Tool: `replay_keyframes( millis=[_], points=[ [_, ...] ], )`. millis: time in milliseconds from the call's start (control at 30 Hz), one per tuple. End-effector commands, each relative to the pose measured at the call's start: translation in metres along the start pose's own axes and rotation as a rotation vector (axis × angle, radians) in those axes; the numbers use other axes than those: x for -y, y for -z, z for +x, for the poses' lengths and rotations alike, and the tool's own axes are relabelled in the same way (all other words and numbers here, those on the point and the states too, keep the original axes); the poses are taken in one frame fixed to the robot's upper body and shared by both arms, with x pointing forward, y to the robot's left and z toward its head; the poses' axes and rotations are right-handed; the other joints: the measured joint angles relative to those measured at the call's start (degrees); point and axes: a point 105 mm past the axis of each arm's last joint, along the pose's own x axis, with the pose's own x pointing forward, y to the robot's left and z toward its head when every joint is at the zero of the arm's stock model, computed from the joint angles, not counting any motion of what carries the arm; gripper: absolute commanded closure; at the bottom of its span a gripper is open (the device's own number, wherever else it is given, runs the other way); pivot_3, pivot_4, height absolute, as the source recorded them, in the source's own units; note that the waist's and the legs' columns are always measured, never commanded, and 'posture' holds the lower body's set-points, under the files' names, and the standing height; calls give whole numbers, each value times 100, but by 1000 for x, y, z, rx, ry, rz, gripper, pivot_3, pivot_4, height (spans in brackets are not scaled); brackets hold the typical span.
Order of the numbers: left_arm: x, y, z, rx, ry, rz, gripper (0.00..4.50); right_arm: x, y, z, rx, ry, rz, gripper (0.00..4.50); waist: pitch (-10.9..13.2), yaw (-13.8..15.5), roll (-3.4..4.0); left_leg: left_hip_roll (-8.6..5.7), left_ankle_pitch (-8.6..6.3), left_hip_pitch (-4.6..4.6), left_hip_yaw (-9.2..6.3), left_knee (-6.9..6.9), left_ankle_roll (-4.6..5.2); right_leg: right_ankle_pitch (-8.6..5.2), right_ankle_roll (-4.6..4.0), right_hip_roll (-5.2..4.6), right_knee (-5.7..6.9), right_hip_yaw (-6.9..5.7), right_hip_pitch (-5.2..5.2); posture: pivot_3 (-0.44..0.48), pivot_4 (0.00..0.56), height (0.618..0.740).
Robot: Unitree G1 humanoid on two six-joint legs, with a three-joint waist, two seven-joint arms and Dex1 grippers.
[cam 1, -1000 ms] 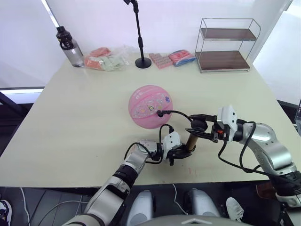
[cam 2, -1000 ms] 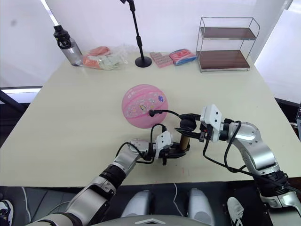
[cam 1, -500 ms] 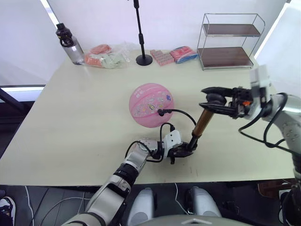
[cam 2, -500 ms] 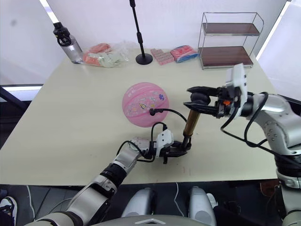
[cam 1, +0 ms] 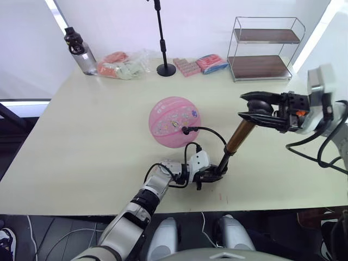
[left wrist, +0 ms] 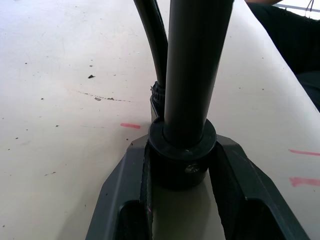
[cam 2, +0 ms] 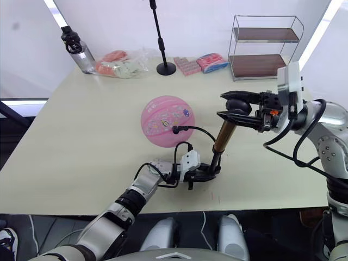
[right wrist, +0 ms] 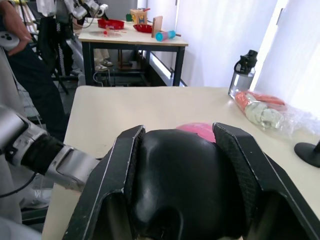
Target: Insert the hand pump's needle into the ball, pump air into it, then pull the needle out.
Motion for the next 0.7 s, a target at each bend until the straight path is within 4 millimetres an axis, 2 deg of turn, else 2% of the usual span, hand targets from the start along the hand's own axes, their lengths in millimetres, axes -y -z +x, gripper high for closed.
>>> replay_keyframes(
  millis=[33, 100, 300, 400, 500, 633, 700],
  points=[
    [14, 71, -22, -227, -41, -189, 3393, -21, 70, 8, -167, -53, 125, 2845, -20, 3, -12, 1, 0, 1, -12, -1, 0, -1, -1, 5, 0, -4, 2, 0, 150, 740],
    [14, 71, -22, -226, -43, -190, 3393, -21, 80, 9, -171, -30, 141, 2845, -28, -1, -8, 1, 0, 0, -19, 0, 0, -1, -2, 18, 0, 6, 1, 0, 150, 740],
    [15, 73, -22, -228, -45, -193, 3393, -37, 128, 12, -256, -19, 106, 2845, -56, -5, -12, -1, 1, -1, -78, -1, -1, -27, -45, 186, 1, 201, 10, 0, 150, 740],
    [16, 73, -22, -228, -43, -193, 3393, -42, 137, 12, -262, -4, 114, 2845, -65, -13, 2, -5, 1, 2, -90, -5, -2, -44, -74, 278, 8, 327, 14, 0, 150, 740],
    [17, 73, -22, -229, -40, -192, 3393, -38, 126, 13, -215, 9, 105, 2845, -72, -19, 8, -11, 2, 9, -82, -7, -2, -47, -77, 288, 19, 367, 18, 0, 150, 740],
    [18, 74, -23, -239, -29, -181, 3393, -21, 73, 13, -80, 6, 42, 2845, -64, -23, 18, -16, 2, 6, -85, -5, -2, -49, -79, 338, 19, 445, 13, 0, 150, 740],
    [18, 75, -23, -241, -23, -177, 3393, -15, 58, 12, -52, 19, 27, 2845, -54, -20, 25, -19, 2, -5, -87, -4, -1, -50, -81, 355, 19, 477, 10, 0, 150, 740]
  ],
)
